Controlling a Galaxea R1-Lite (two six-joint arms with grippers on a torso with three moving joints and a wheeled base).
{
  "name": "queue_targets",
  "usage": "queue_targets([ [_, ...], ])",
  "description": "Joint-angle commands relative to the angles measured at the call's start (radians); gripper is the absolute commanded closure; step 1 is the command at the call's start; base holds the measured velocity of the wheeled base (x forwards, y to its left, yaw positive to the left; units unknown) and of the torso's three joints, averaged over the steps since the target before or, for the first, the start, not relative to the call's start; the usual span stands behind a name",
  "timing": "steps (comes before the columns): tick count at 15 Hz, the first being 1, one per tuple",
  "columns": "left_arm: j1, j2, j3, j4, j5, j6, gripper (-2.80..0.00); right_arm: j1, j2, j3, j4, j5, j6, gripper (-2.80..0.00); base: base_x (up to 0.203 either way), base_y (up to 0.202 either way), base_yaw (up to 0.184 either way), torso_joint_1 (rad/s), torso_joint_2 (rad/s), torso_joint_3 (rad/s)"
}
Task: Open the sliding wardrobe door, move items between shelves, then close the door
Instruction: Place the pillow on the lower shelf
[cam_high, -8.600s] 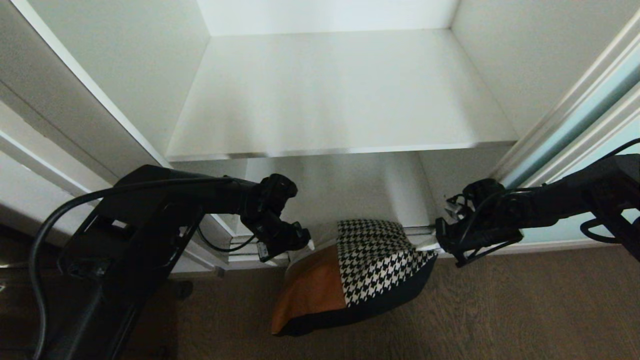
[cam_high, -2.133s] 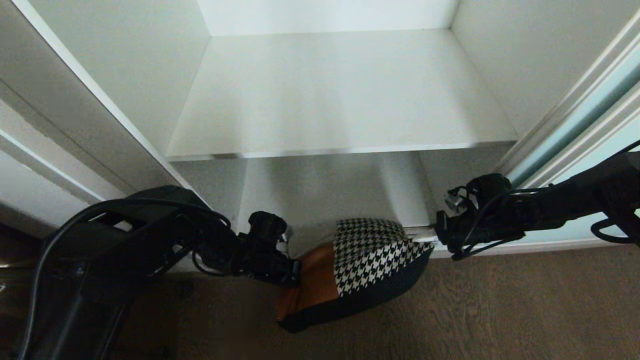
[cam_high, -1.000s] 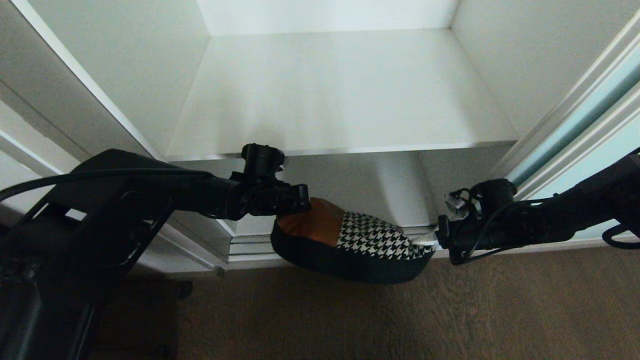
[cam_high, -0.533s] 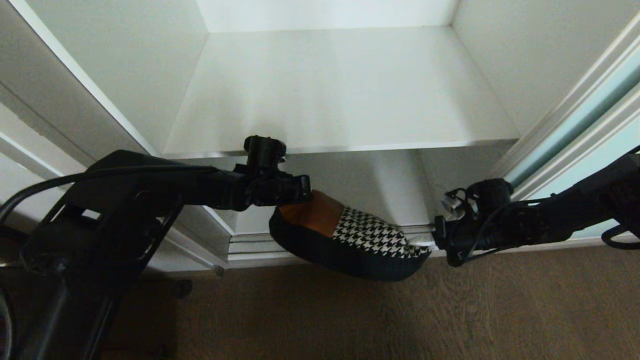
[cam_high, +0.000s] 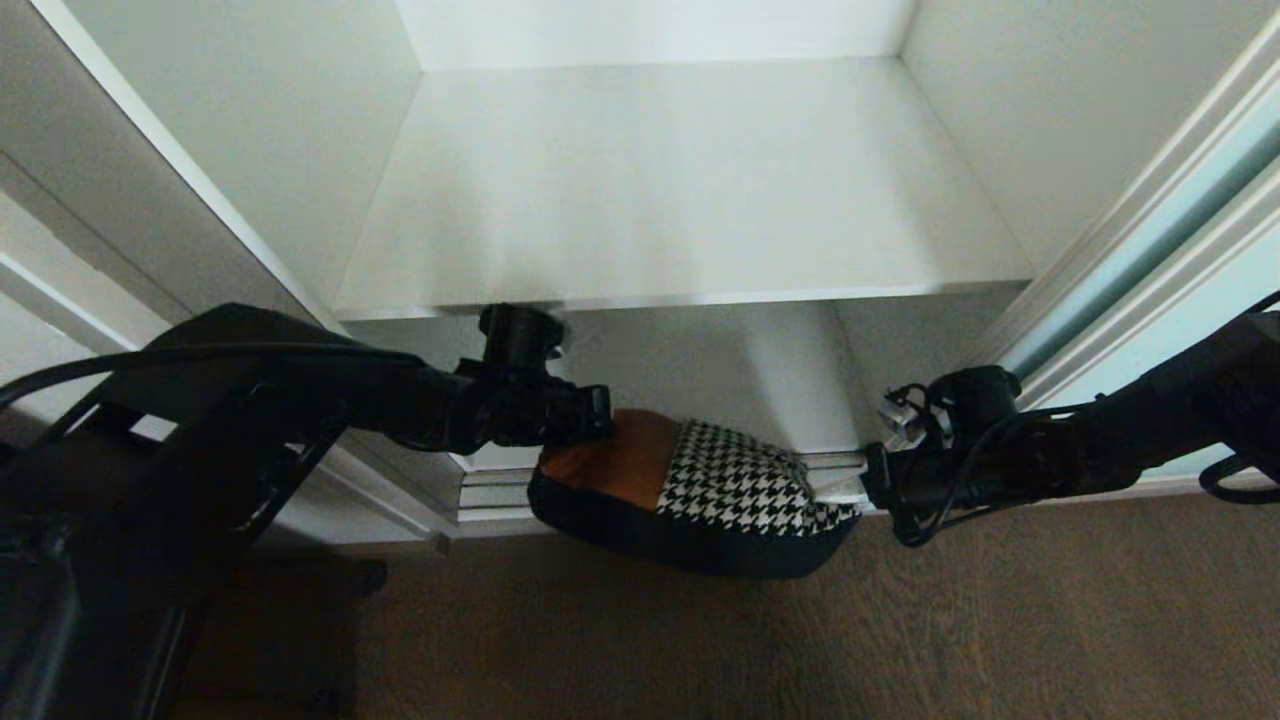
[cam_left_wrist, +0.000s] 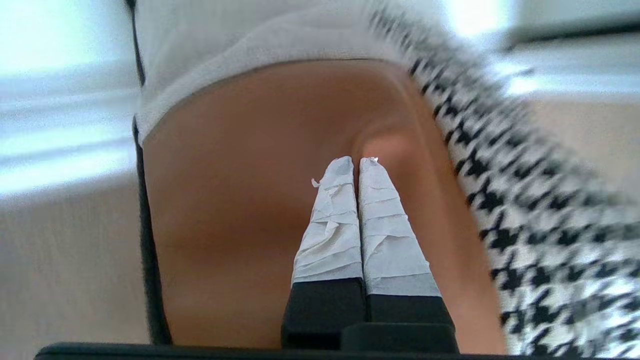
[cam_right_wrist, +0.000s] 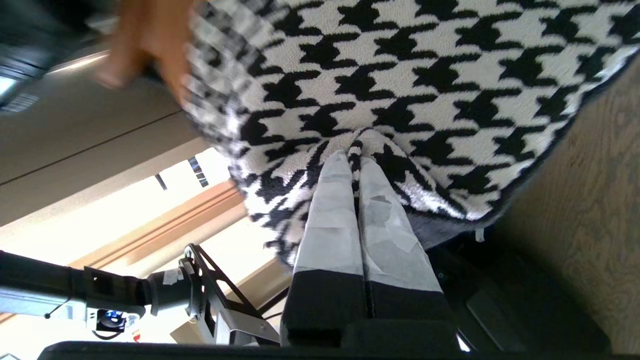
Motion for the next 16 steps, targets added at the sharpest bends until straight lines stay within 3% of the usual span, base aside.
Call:
queue_targets([
  [1,0.0,0.061,0.038,0.008,0.005,-0.004,0.0,0.001,0.013,-0.006,0.001,0.004,0.004,0.0,0.0,0.0,0.0,0.0,0.0,0.0],
  [4,0.001,0.167,0.007,-0.004,0.074,0.005,0.0,0.002,0.033,-0.009,0.005,-0.004,0.005,0.0,0.0,0.0,0.0,0.0,0.0,0.0],
  [8,0.002,0.334,-0.227,-0.053,0.233,0.016,0.0,0.0,0.039,-0.012,-0.001,-0.004,0.005,0.0,0.0,0.0,0.0,0.0,0.0,0.0],
  [10,0.001,0.374,-0.318,-0.165,0.281,0.02,0.0,0.0,0.026,-0.003,-0.001,-0.002,0.003,0.0,0.0,0.0,0.0,0.0,0.0,0.0],
  [13,0.0,0.362,-0.327,-0.369,0.287,0.064,0.0,0.0,0.019,-0.001,0.0,-0.002,0.002,0.0,0.0,0.0,0.0,0.0,0.0,0.0],
  [16,0.0,0.317,-0.249,-0.353,0.283,0.065,0.0,0.0,0.014,0.003,-0.001,-0.002,0.002,0.0,0.0,0.0,0.0,0.0,0.0,0.0],
])
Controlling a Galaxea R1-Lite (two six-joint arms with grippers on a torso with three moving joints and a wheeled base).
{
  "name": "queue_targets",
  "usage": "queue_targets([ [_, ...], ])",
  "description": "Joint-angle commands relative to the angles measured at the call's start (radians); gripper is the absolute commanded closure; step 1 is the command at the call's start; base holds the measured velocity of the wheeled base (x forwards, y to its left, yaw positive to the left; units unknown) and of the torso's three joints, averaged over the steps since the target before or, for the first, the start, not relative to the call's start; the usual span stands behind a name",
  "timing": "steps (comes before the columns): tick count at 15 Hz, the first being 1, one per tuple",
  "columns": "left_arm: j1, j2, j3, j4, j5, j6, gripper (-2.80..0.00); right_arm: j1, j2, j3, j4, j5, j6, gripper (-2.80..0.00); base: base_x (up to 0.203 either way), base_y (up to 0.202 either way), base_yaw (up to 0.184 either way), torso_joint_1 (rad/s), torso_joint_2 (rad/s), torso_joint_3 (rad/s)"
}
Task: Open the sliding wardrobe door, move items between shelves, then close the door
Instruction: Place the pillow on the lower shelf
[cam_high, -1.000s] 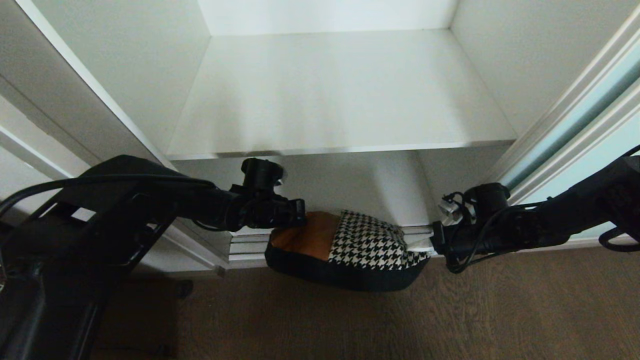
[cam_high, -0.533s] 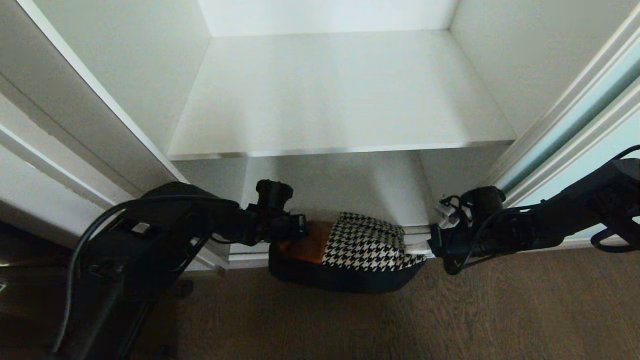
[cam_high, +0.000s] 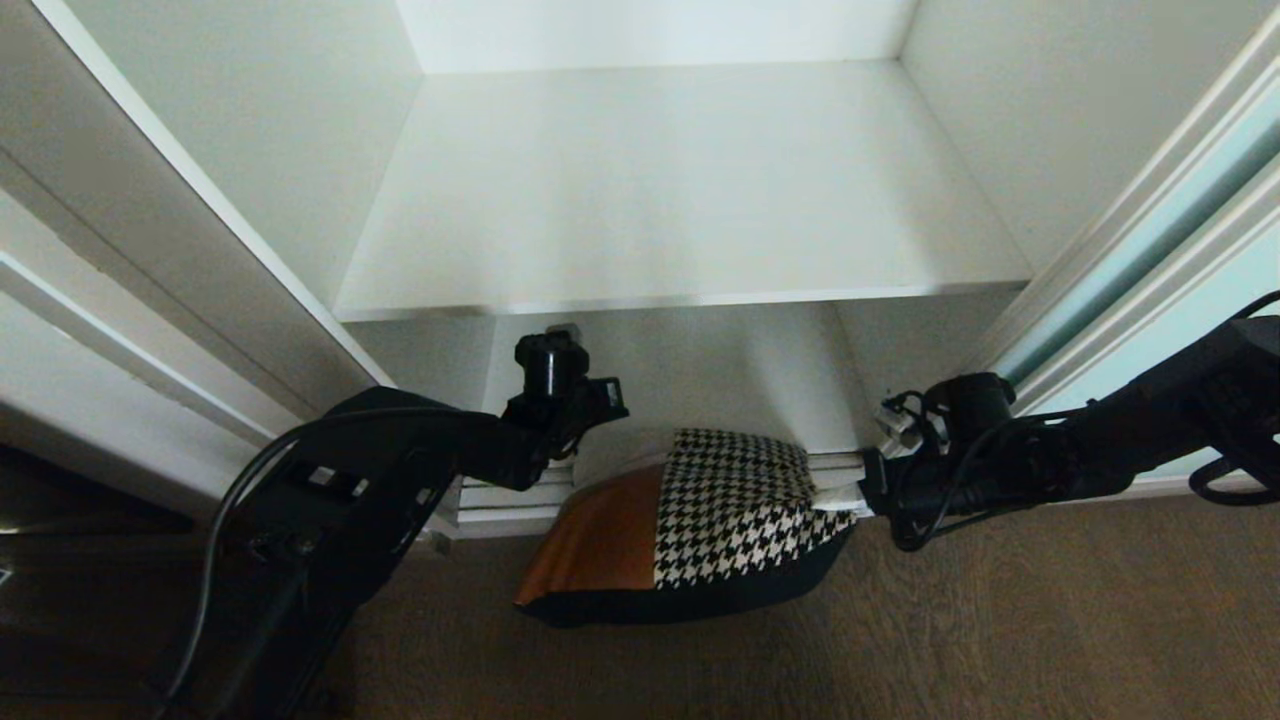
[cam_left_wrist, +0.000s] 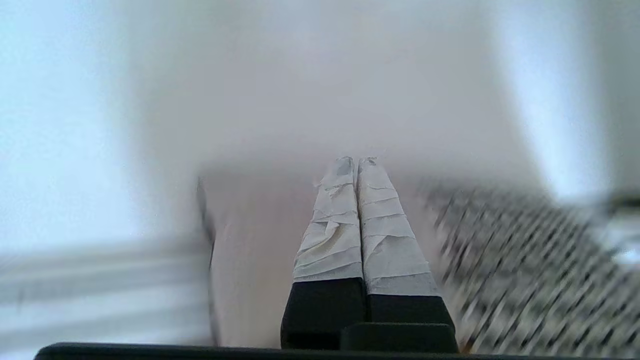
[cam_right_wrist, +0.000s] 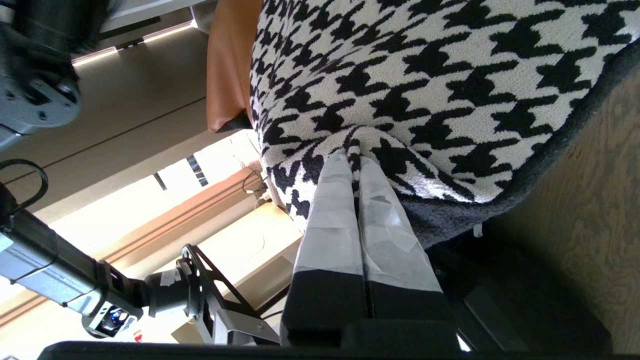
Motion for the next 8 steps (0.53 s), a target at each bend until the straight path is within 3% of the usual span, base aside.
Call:
queue_targets([
  [1,0.0,-0.036,0.106,0.031,-0.004,-0.004,0.0,0.0,-0.002,-0.001,-0.001,0.005,0.002,0.0,0.0,0.0,0.0,0.0,0.0,0.0],
  [2,0.0,-0.068,0.16,0.062,-0.012,-0.006,0.0,0.0,-0.001,0.0,-0.001,0.005,0.002,0.0,0.0,0.0,0.0,0.0,0.0,0.0],
  [4,0.0,-0.139,0.243,0.228,-0.033,-0.016,0.0,0.0,0.003,0.0,-0.001,0.004,0.002,0.0,0.0,0.0,0.0,0.0,0.0,0.0],
  [6,0.003,-0.16,0.272,0.351,-0.073,-0.105,0.0,0.0,0.002,0.002,-0.003,0.003,0.002,0.0,0.0,0.0,0.0,0.0,0.0,0.0],
  [8,0.034,-0.179,0.212,0.44,-0.078,-0.2,0.0,0.0,0.002,0.002,-0.002,0.003,0.002,0.0,0.0,0.0,0.0,0.0,0.0,0.0],
])
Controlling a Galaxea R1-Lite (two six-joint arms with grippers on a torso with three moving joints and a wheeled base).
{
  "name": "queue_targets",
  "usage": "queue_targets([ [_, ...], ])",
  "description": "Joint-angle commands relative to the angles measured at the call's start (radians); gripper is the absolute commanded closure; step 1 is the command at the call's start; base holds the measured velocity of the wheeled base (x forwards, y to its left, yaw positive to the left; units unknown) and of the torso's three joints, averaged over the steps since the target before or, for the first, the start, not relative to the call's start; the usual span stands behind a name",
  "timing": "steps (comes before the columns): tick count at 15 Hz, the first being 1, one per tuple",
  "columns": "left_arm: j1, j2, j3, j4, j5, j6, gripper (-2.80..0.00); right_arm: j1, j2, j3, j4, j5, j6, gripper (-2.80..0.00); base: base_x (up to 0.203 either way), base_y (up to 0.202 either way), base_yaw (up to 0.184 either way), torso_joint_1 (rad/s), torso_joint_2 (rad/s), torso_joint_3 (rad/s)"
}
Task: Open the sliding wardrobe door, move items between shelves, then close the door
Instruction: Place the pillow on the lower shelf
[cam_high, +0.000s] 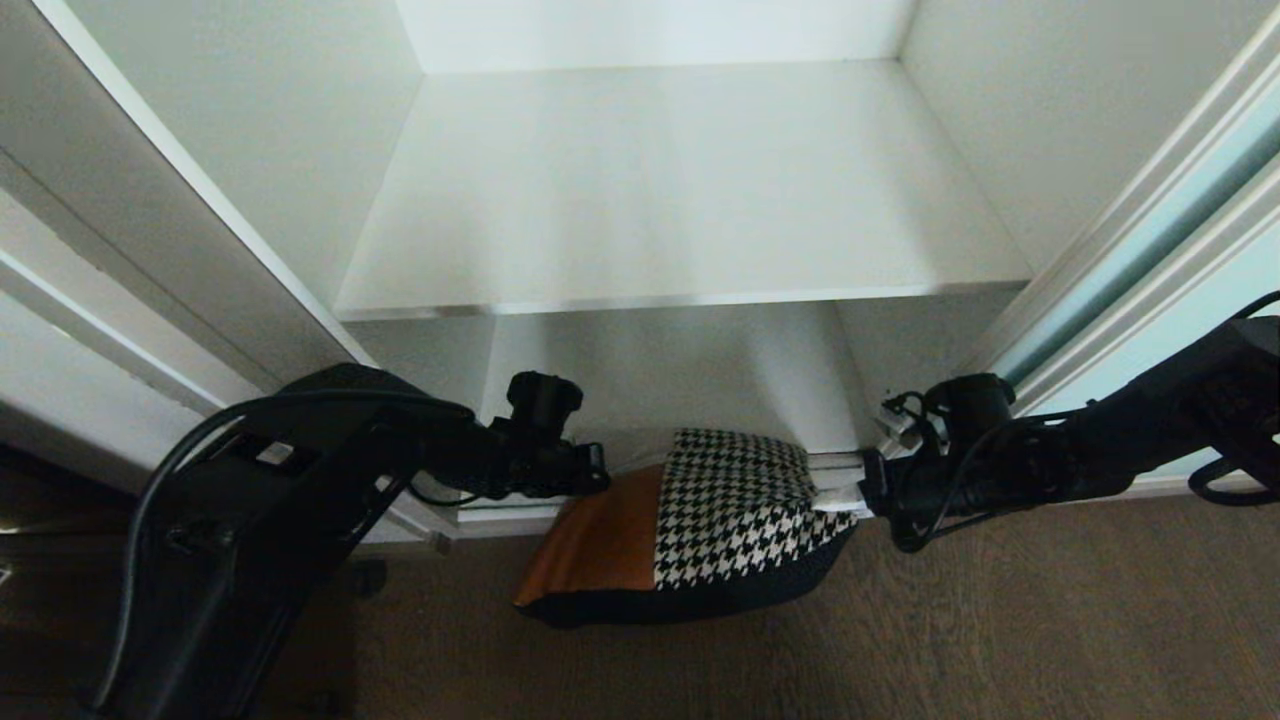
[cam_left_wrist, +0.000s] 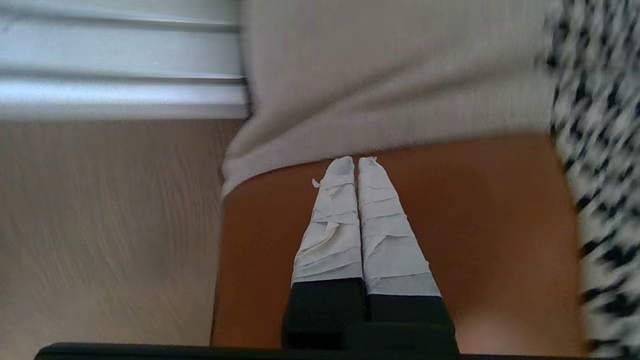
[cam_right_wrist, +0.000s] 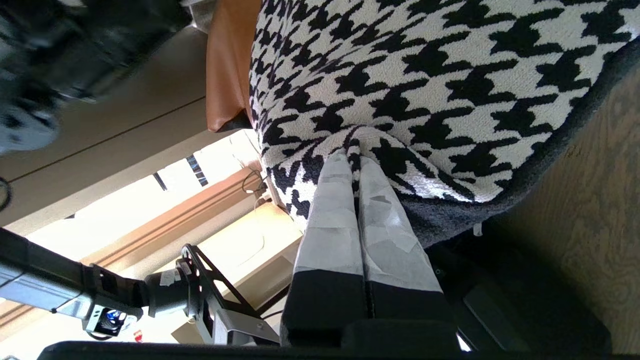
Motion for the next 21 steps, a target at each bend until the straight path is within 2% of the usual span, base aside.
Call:
queue_targets([
  [1,0.031,-0.071,-0.028,0.105,-0.001,-0.065,0.0,0.0,0.001,0.0,-0.001,0.004,0.003,0.0,0.0,0.0,0.0,0.0,0.0,0.0],
  [3,0.064,-0.117,-0.023,0.264,0.0,-0.071,0.0,-0.001,0.001,0.0,-0.002,0.004,0.003,0.0,0.0,0.0,0.0,0.0,0.0,0.0],
  [5,0.106,-0.131,-0.007,0.348,0.011,-0.059,0.0,-0.001,-0.001,0.0,-0.002,0.004,0.003,0.0,0.0,0.0,0.0,0.0,0.0,0.0],
  [7,0.111,-0.131,0.06,0.367,0.026,-0.005,0.0,-0.002,-0.002,0.0,-0.002,0.006,0.003,0.0,0.0,0.0,0.0,0.0,0.0,0.0],
  [9,0.111,-0.122,0.155,0.348,0.102,0.078,0.0,-0.004,-0.003,0.0,-0.002,0.006,0.003,0.0,0.0,0.0,0.0,0.0,0.0,0.0],
  [11,0.108,-0.12,0.262,0.299,0.12,0.142,0.0,-0.004,-0.002,0.0,-0.002,0.006,0.003,0.0,0.0,0.0,0.0,0.0,0.0,0.0],
  [13,0.097,-0.114,0.384,0.196,0.121,0.29,0.0,-0.004,-0.004,0.0,-0.002,0.006,0.003,0.0,0.0,0.0,0.0,0.0,0.0,0.0],
  [14,0.088,-0.091,0.424,0.108,0.12,0.359,0.0,-0.004,-0.004,0.0,-0.002,0.006,0.002,0.0,0.0,0.0,0.0,0.0,0.0,0.0],
  [16,0.063,-0.033,0.457,-0.084,0.119,0.397,0.0,-0.006,-0.004,0.0,-0.002,0.006,0.001,0.0,0.0,0.0,0.0,0.0,0.0,0.0],
  [17,0.049,-0.013,0.456,-0.142,0.118,0.401,0.0,-0.004,-0.004,0.0,-0.002,0.006,0.001,0.0,0.0,0.0,0.0,0.0,0.0,0.0],
  [19,0.045,-0.013,0.463,-0.151,0.078,0.408,0.0,-0.006,-0.004,0.0,-0.002,0.006,0.001,0.0,0.0,0.0,0.0,0.0,0.0,0.0],
  [21,0.045,-0.019,0.48,-0.168,-0.014,0.428,0.0,-0.006,-0.004,-0.001,-0.003,0.006,0.001,0.0,0.0,0.0,0.0,0.0,0.0,0.0],
])
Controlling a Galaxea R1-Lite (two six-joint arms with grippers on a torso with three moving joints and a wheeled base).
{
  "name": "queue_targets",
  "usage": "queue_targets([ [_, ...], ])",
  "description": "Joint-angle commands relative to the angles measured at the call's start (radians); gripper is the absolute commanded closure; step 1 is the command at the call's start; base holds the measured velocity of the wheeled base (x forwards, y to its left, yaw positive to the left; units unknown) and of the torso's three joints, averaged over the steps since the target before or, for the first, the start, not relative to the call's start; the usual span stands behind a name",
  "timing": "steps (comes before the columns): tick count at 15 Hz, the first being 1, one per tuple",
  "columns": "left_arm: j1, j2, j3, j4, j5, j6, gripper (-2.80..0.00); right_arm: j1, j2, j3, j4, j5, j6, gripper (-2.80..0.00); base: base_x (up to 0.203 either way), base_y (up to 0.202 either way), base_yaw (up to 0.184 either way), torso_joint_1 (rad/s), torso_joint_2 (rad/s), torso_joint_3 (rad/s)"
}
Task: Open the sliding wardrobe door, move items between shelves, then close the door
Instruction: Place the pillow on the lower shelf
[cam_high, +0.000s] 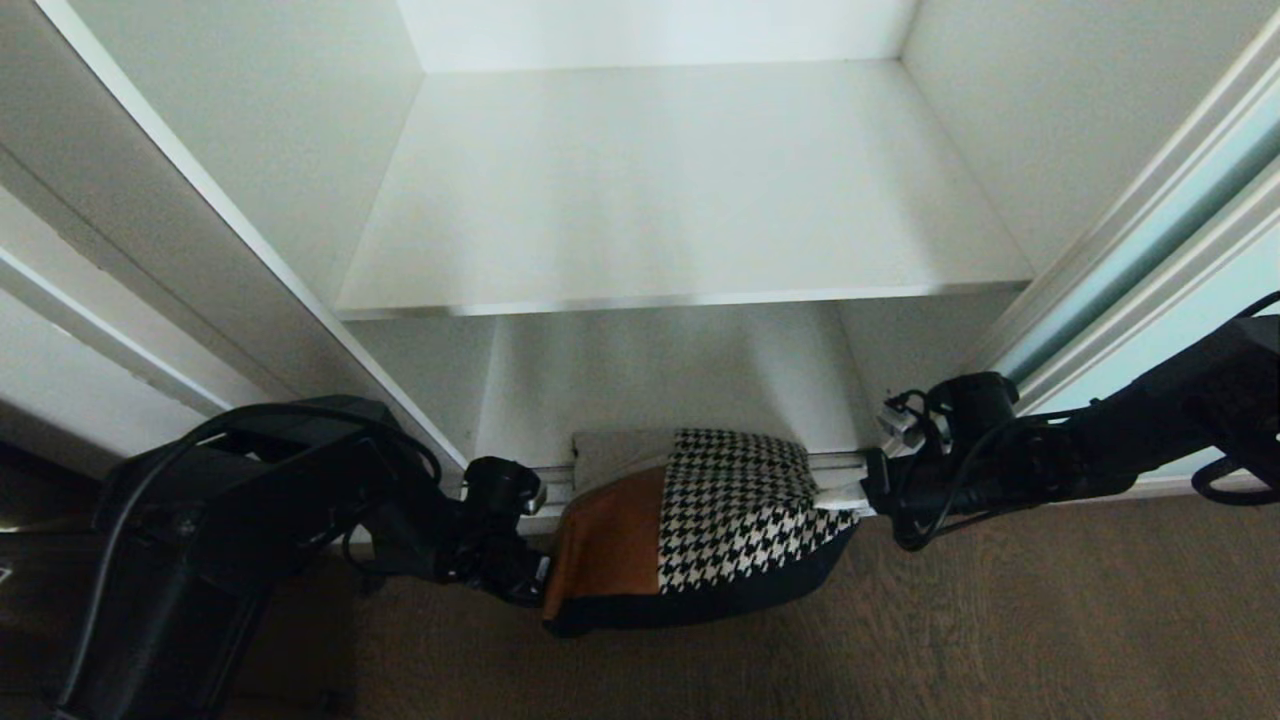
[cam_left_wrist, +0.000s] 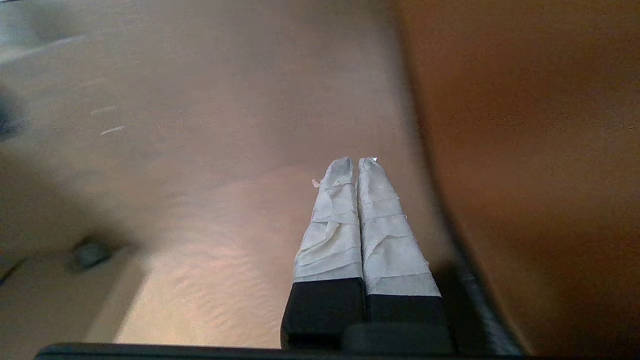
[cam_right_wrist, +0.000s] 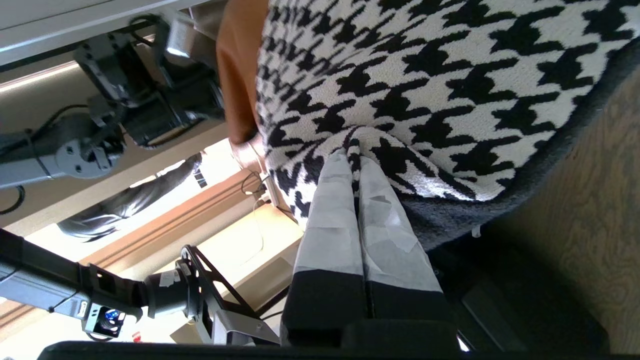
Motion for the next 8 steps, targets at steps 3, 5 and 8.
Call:
queue_targets([
  [3,-0.002,0.032,0.004,-0.139,-0.105,0.009,0.0,0.0,0.002,-0.001,-0.004,0.005,0.003,0.0,0.0,0.0,0.0,0.0,0.0,0.0],
  [5,-0.001,0.039,-0.001,-0.184,-0.206,0.004,0.0,0.0,0.004,0.002,-0.02,0.005,0.004,0.0,0.0,0.0,0.0,0.0,0.0,0.0],
  [8,-0.001,0.044,-0.029,-0.172,-0.232,-0.004,0.0,-0.001,0.005,0.002,-0.021,0.005,0.004,0.0,0.0,0.0,0.0,0.0,0.0,0.0],
])
